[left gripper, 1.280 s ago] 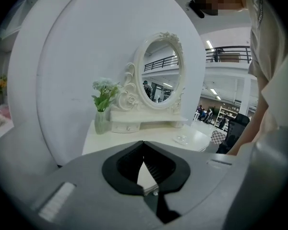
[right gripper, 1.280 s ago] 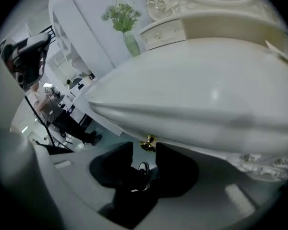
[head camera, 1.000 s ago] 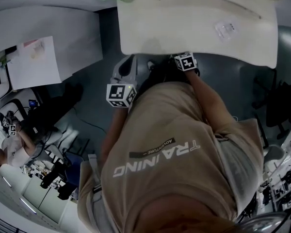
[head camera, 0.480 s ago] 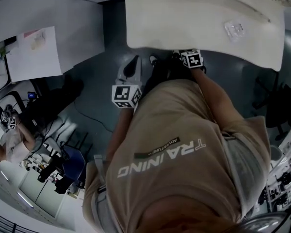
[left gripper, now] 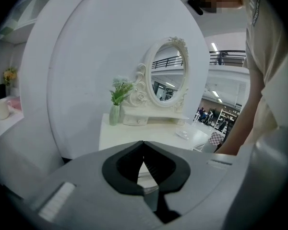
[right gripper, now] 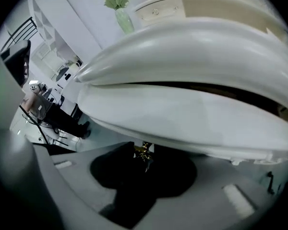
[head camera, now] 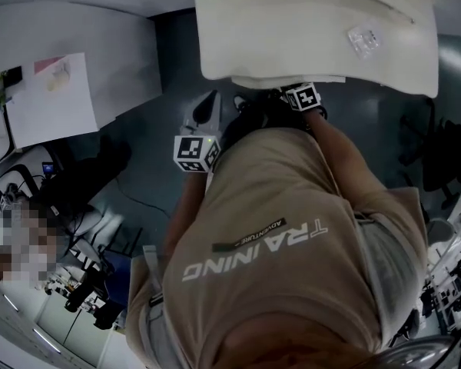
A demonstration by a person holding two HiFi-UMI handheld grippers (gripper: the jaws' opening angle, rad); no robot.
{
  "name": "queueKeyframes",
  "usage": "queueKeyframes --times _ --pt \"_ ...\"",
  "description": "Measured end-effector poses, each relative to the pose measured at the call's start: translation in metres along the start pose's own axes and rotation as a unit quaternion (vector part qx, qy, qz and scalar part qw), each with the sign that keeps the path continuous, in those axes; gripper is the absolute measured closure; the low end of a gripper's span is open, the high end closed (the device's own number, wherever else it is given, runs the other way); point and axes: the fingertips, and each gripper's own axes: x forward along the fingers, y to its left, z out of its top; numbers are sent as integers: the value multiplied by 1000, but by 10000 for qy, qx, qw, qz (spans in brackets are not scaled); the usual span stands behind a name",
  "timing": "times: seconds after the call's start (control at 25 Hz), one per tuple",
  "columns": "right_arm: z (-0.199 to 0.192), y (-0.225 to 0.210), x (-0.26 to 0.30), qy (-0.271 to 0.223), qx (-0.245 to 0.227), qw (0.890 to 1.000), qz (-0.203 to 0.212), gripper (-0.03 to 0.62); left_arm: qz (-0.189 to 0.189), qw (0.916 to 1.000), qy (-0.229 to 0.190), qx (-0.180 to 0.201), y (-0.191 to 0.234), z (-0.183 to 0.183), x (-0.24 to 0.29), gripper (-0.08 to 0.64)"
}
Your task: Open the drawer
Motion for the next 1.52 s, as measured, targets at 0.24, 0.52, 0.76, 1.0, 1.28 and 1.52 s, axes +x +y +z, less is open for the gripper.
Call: queueKeyframes --times 0.24,0.52,0.76,1.0,1.28,1.52 --pt "-26 14 2 111 138 9992 -360 457 -497 9987 -67 46 17 -10 -6 561" --pt "-63 31 -4 324 126 9975 -608 457 -1109 9934 119 267 13 -27 -16 563" --pt "-100 43 -21 804 430 9942 -561 457 -1039 9935 71 458 -3 -24 -20 561" --pt "-106 56 -17 137 272 9995 106 456 -1037 9940 116 334 -55 -30 -23 561" --pt "-130 63 -26 44 257 9977 618 456 -837 9959 307 156 -116 -54 -29 561" --pt "-172 57 -35 379 205 9981 448 456 -530 9979 359 14 -149 -78 -50 561"
